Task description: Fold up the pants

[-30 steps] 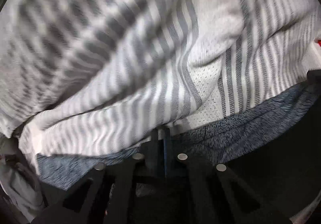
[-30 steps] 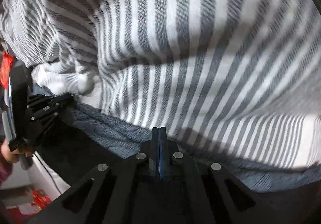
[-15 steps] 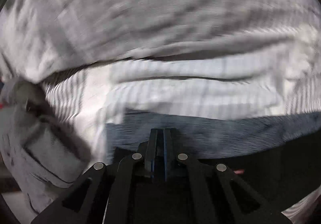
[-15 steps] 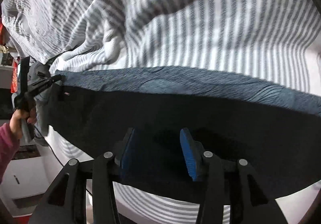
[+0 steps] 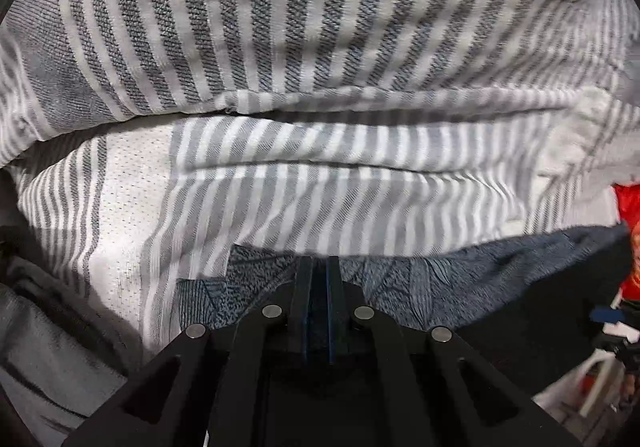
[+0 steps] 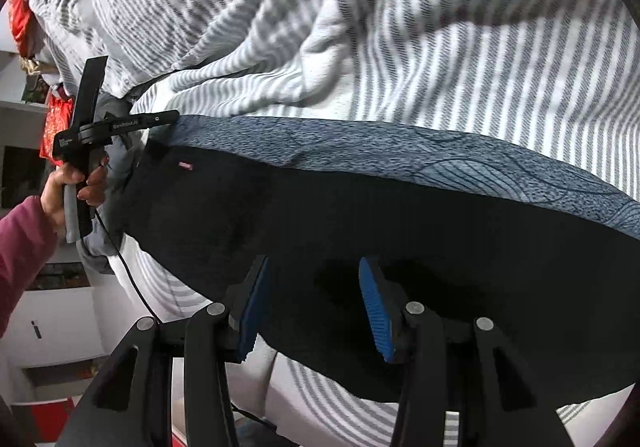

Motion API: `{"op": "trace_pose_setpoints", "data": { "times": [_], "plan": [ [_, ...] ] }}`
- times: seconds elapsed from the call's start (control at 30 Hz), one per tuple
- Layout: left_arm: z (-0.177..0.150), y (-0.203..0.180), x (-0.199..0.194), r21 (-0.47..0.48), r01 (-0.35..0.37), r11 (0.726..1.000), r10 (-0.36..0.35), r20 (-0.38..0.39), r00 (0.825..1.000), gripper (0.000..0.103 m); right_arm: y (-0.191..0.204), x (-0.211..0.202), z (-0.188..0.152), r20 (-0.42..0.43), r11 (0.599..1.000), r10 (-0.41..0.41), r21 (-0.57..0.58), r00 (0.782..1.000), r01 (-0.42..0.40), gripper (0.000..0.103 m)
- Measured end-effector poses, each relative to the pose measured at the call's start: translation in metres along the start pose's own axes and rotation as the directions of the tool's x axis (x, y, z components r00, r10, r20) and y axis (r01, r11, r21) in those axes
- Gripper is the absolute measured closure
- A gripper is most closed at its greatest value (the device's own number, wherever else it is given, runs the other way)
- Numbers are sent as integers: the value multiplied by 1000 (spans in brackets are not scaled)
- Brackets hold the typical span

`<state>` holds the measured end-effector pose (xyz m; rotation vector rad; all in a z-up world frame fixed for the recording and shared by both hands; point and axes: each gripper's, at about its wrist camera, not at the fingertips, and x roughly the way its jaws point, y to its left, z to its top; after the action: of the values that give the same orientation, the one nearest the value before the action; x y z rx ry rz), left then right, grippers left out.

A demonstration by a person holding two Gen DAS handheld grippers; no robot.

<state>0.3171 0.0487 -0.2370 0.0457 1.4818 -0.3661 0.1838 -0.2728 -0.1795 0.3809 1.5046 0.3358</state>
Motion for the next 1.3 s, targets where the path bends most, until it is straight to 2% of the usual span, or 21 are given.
{"op": "trace_pose_setpoints", "data": {
  "times": [0.2,0.3,0.4,0.6,0.7,0.87,0.9,0.93,0.97,1.1,1.17,1.3],
  "plan": [
    [6,24,-4,19,79,997,-78,-57,995,98,7,1,2,-7,1000,7,0,1000,-7,53],
    [0,27,-24,-4,113,994,-113,-40,993,98,10,0,2,-4,1000,10,-4,1000,-10,53],
    [-1,33,-36,-2,100,995,-100,-7,995,98,12,0,2,-4,1000,20,-12,1000,-20,53],
    [-3,48,-49,-62,2,998,3,82,997,98,17,7,4,-3,1000,24,6,1000,-24,53],
    [-8,52,-48,-70,5,998,1,78,997,98,23,7,5,11,1000,20,-10,1000,-20,43],
    [-18,44,-46,-95,-28,995,40,126,991,97,28,13,7,1,1000,26,0,1000,-26,43],
    [-19,42,-44,-96,-32,995,45,128,991,76,28,14,7,-1,1000,31,3,1000,-31,43],
    [-19,41,-43,-93,-45,995,57,128,990,22,30,15,7,-2,999,35,4,999,-35,43],
    [-20,31,-32,-92,-55,994,67,132,989,0,32,16,7,-3,999,35,1,999,-34,43],
    [-19,23,-32,-76,-90,993,101,162,982,2,38,17,7,-1,999,39,-9,999,-39,43],
    [-17,20,-31,-51,-122,991,128,145,981,2,40,18,7,-6,999,45,-10,999,-45,43],
    [-9,13,-26,-17,-109,994,110,127,986,2,44,19,7,-12,998,58,-18,998,-58,43]
  ]
}}
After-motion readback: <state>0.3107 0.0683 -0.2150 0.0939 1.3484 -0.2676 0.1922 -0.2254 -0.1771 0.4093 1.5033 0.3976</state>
